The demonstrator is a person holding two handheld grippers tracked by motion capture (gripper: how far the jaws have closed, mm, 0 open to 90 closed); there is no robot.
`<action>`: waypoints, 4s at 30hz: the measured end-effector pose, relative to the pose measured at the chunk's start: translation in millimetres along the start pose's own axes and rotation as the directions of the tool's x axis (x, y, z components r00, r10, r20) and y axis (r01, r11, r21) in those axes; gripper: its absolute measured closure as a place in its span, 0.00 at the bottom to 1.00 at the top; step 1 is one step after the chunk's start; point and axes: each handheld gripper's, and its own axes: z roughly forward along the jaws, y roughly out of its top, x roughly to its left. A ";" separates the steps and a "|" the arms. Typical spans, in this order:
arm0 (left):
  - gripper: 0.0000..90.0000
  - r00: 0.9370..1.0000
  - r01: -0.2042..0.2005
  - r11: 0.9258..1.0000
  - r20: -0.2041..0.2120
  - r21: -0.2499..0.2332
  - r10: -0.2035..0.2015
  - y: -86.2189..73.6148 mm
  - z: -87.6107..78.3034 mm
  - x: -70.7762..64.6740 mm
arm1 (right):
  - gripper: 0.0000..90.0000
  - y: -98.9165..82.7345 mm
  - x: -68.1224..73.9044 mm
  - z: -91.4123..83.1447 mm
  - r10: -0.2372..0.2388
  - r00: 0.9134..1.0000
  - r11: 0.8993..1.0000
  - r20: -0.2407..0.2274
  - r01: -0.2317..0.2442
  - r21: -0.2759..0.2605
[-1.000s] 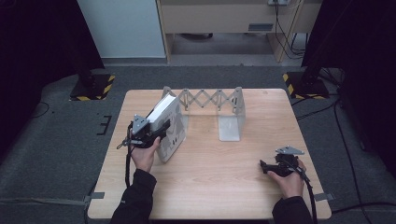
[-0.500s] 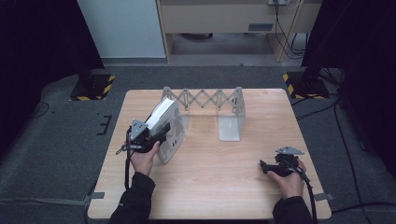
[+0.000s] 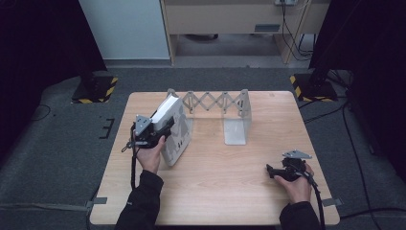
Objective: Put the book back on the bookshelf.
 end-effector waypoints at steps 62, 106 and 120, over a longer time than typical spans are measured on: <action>0.57 0.994 -0.110 0.994 -0.023 0.009 0.110 -43.8 -15.4 -4.7 | 0.07 0.9 0.3 1.5 -0.005 1.000 1.000 -0.001 0.005 -0.001; 0.57 0.994 -0.101 0.989 -0.026 0.105 0.104 -62.4 -0.6 -17.8 | 0.07 1.5 1.0 2.1 -0.004 1.000 1.000 0.004 0.004 -0.001; 0.58 0.992 -0.095 0.989 -0.066 0.112 0.103 -61.1 8.5 -26.9 | 0.07 1.8 1.6 2.1 -0.002 1.000 1.000 0.003 0.002 0.002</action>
